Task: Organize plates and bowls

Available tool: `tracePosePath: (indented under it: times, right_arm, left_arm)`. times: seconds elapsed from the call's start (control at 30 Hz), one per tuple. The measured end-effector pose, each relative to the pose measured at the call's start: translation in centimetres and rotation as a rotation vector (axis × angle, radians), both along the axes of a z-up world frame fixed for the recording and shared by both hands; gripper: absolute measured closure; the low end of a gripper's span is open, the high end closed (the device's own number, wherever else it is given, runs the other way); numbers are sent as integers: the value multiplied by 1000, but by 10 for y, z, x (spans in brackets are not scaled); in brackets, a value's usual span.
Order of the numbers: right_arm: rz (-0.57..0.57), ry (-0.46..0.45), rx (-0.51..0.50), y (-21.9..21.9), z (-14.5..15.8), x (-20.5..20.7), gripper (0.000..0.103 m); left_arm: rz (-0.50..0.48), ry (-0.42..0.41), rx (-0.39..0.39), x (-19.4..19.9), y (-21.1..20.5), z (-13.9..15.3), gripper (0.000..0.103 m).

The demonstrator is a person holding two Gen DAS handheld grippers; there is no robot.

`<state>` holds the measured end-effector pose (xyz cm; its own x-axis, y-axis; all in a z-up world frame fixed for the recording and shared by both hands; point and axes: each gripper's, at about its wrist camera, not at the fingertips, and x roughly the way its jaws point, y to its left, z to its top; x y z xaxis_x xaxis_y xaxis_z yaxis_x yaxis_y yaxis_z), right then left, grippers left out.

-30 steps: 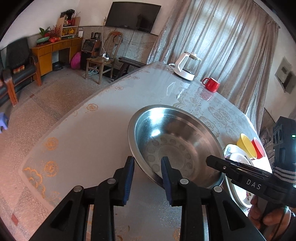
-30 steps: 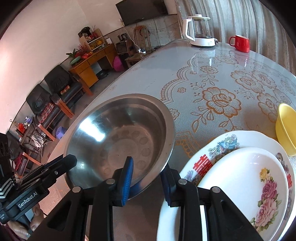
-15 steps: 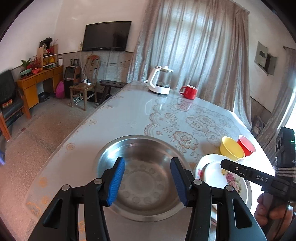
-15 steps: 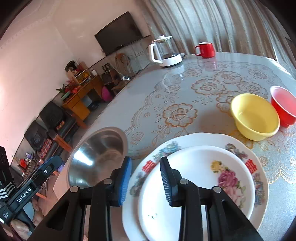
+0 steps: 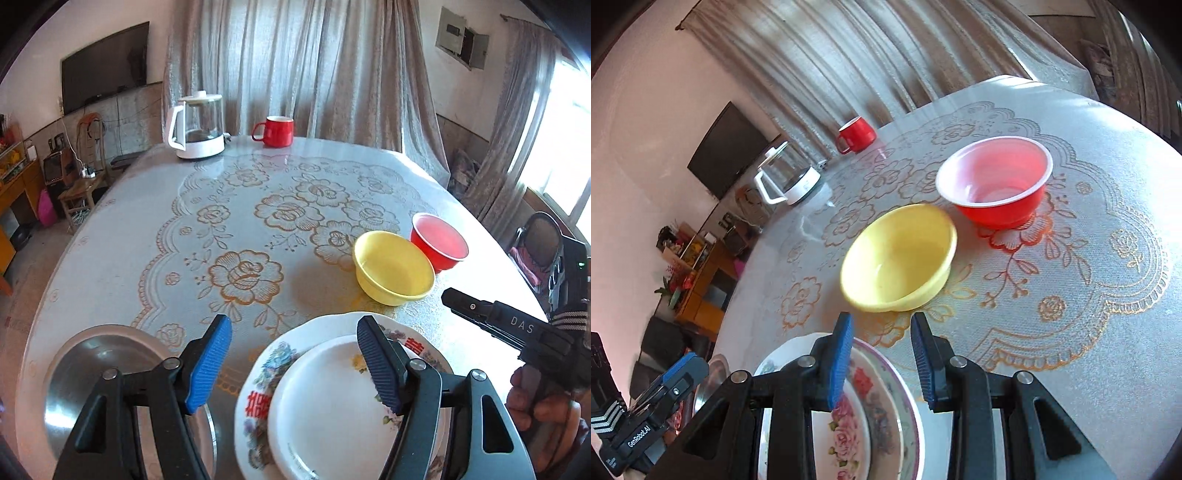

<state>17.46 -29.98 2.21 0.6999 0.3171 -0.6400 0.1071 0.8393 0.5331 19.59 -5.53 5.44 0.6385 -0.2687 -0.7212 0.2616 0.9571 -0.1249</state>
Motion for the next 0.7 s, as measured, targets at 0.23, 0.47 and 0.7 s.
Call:
tracePosePath:
  times: [0.23,0.47,0.7]
  right_arm:
    - [-65,12,24,-23,-15,21,79]
    - [-81,24,51,-33,-27,37,80]
    - [-74,34,48,-36,-36,48,83]
  left_arm:
    - [-9,108,-40,47,-33,-16,41]
    - [-13,201,-137,84,-50,-30,57]
    - [-22,280,-145,110,-74,-49,74]
